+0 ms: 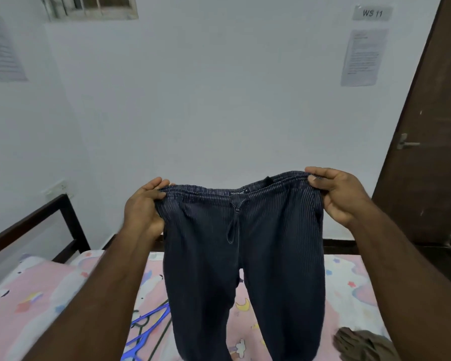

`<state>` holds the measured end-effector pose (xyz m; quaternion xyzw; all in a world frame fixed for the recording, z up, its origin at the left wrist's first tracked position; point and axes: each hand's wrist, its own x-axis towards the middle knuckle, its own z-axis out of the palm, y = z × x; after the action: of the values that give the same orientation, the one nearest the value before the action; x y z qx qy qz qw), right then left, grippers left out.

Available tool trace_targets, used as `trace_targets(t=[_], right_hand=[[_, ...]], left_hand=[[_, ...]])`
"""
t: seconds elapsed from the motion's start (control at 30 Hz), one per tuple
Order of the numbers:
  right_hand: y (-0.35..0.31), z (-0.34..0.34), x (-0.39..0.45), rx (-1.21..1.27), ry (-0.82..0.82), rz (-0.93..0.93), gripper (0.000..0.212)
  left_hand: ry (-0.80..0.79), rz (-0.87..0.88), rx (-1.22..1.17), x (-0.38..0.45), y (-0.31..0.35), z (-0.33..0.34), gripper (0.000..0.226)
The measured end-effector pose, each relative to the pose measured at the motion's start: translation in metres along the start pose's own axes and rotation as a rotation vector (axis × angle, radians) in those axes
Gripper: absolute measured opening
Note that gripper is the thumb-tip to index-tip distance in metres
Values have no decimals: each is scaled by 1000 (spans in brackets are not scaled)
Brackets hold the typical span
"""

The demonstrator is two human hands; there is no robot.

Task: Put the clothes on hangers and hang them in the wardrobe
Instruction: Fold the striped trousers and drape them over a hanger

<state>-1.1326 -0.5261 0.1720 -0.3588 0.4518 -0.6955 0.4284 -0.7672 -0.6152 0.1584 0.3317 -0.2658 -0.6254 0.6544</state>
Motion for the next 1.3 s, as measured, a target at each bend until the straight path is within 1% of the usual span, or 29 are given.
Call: trace_targets(t=[0.1,0.17,0.23,0.3,0.43,0.67,0.77,0.97,1.13,1.17,1.23,1.3], right_hand=[[-9,13,0,36,16,-5,23],[-21,24,2,89,31,-48,22],[-31,35,3,112,104,-92,21],[-35,44,3,65,170,-93,19],[-22,68,-6,95,220,-39,17],[5,112,-17,194,305,-59,21],[21,135,-23,163,274,-99,19],[46,157,-33,-26,192,-169,21],[50,158,-37,-55,115,-151,27],[49,158,-38,-38,99,-138,29],[49,159,-39,-1,63,-115,36],[48,159,-39,-1,31,-108,43]], left_hand=[[-10,40,-39,-5,8,17,43],[9,69,-93,-2,17,28,45],[29,103,-106,1,24,38,44],[55,124,-67,1,25,46,44],[102,125,-46,-8,9,60,45],[43,129,-59,-25,-28,89,41],[7,120,-67,-35,-44,100,41],[-67,77,-73,-54,-60,105,39],[-157,37,-108,-63,-57,104,27],[-169,21,-120,-64,-55,104,29],[-183,6,-117,-64,-53,103,41],[-197,20,-85,-63,-53,101,50]])
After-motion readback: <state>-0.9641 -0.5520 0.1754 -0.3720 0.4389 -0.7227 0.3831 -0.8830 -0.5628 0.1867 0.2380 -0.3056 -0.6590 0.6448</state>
